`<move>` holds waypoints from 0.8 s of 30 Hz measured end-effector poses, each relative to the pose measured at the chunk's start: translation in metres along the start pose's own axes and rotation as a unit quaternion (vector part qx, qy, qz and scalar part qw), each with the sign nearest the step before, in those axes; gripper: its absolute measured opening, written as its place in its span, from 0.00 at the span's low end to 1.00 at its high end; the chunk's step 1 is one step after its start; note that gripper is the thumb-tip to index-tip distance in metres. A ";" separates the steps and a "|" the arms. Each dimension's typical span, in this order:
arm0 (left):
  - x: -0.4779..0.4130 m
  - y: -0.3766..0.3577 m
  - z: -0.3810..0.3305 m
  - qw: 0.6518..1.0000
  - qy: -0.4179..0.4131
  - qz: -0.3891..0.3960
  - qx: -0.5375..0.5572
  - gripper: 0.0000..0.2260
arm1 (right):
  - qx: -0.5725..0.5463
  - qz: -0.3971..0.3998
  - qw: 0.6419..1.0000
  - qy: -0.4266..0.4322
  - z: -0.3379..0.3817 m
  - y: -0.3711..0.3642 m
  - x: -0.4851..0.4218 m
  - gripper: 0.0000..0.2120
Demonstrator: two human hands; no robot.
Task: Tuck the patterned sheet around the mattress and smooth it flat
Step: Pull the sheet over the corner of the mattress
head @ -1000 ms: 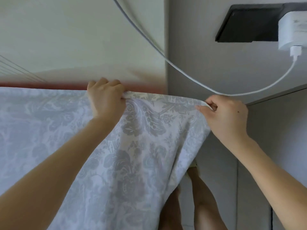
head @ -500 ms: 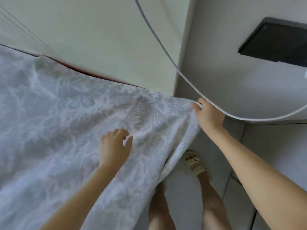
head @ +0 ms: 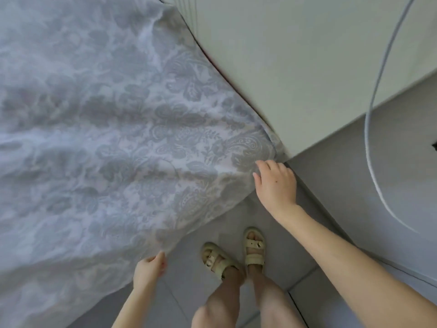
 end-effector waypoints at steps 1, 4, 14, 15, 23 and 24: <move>-0.005 0.004 0.014 0.999 0.023 -0.010 0.046 0.12 | 0.004 0.002 1.000 0.023 0.014 -0.002 -0.011 0.15; -0.020 0.015 0.055 0.982 0.082 -0.036 0.167 0.11 | 0.035 0.023 0.999 0.026 0.038 -0.012 -0.063 0.21; -0.040 0.025 0.116 0.864 0.199 -0.053 0.459 0.17 | 0.218 0.027 0.973 0.069 0.119 -0.031 -0.077 0.21; -0.044 0.026 0.118 0.851 0.202 -0.058 0.481 0.19 | 0.219 0.029 0.966 0.134 0.137 -0.038 -0.066 0.22; -0.077 0.017 0.120 0.737 0.219 -0.072 0.635 0.20 | 0.363 0.168 0.835 0.379 0.216 -0.113 0.008 0.36; -0.079 0.016 0.116 0.717 0.212 -0.077 0.660 0.19 | 0.387 0.173 0.824 0.377 0.218 -0.116 0.011 0.35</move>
Point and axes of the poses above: each hand's wrist, its own x-axis away from the middle knuckle, its own y-axis out of the back of the hand, z = x × y, the point moved 4 cm from there along -x, towards the middle knuckle, and after that the axes turned 10 degrees about -y, right-handed, at the moved point
